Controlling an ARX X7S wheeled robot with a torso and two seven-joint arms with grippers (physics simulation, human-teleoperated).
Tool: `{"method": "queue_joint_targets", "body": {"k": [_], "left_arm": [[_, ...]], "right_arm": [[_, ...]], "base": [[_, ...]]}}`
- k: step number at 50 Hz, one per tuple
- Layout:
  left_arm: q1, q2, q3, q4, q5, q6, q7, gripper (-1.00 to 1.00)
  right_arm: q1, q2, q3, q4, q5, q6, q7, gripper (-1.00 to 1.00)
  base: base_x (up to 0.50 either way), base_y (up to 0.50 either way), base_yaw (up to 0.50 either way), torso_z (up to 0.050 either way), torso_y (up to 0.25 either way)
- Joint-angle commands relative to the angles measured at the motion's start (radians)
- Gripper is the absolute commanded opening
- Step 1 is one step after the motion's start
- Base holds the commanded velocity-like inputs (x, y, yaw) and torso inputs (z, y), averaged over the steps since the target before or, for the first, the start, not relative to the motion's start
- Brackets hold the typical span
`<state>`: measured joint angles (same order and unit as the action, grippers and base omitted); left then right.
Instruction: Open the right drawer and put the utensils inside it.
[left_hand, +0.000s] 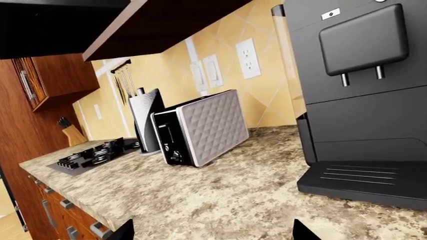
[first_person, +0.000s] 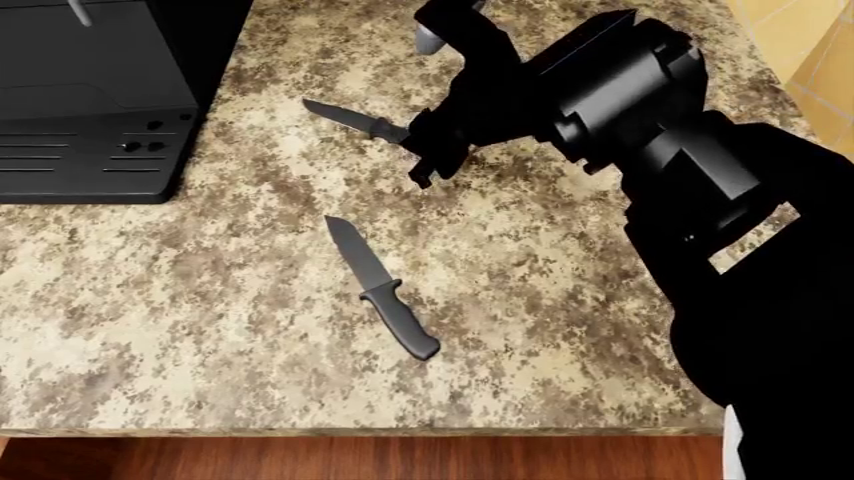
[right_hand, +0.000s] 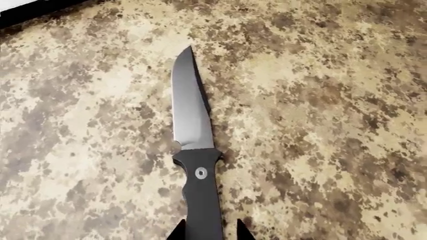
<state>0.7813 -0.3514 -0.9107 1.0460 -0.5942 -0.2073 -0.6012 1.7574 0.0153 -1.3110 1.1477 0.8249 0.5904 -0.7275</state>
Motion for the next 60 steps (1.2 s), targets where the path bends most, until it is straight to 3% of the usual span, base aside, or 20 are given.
{"method": "queue_joint_targets", "body": {"k": [1,27,43,51,60], "left_arm": [[0.0,0.007,-0.008,0.0,-0.003,0.003,0.007,1.0],[0.0,0.006,-0.008,0.0,-0.005,0.008,0.007,1.0],[0.002,0.008,-0.016,0.001,-0.016,0.019,0.012,1.0],[0.002,0.007,-0.023,0.001,-0.022,0.02,0.013,1.0],[0.003,0.012,-0.038,0.001,-0.034,0.03,0.023,1.0]], "right_arm": [[-0.081,-0.015,-0.179,0.002,0.034,0.047,-0.093,-1.0],[-0.018,-0.015,-0.127,0.089,0.07,-0.003,0.071,-1.0],[0.062,-0.011,-0.117,0.08,0.111,-0.021,0.068,-1.0],[0.088,0.096,-0.074,-0.145,0.17,0.056,0.159,-1.0],[0.103,0.303,-0.017,-0.544,0.282,0.209,0.349,-1.0]], "base": [[0.0,0.0,0.0,0.0,-0.01],[0.0,0.0,0.0,0.0,-0.005],[0.0,0.0,0.0,0.0,-0.001],[0.0,0.0,0.0,0.0,0.0],[0.0,0.0,0.0,0.0,0.0]]}}
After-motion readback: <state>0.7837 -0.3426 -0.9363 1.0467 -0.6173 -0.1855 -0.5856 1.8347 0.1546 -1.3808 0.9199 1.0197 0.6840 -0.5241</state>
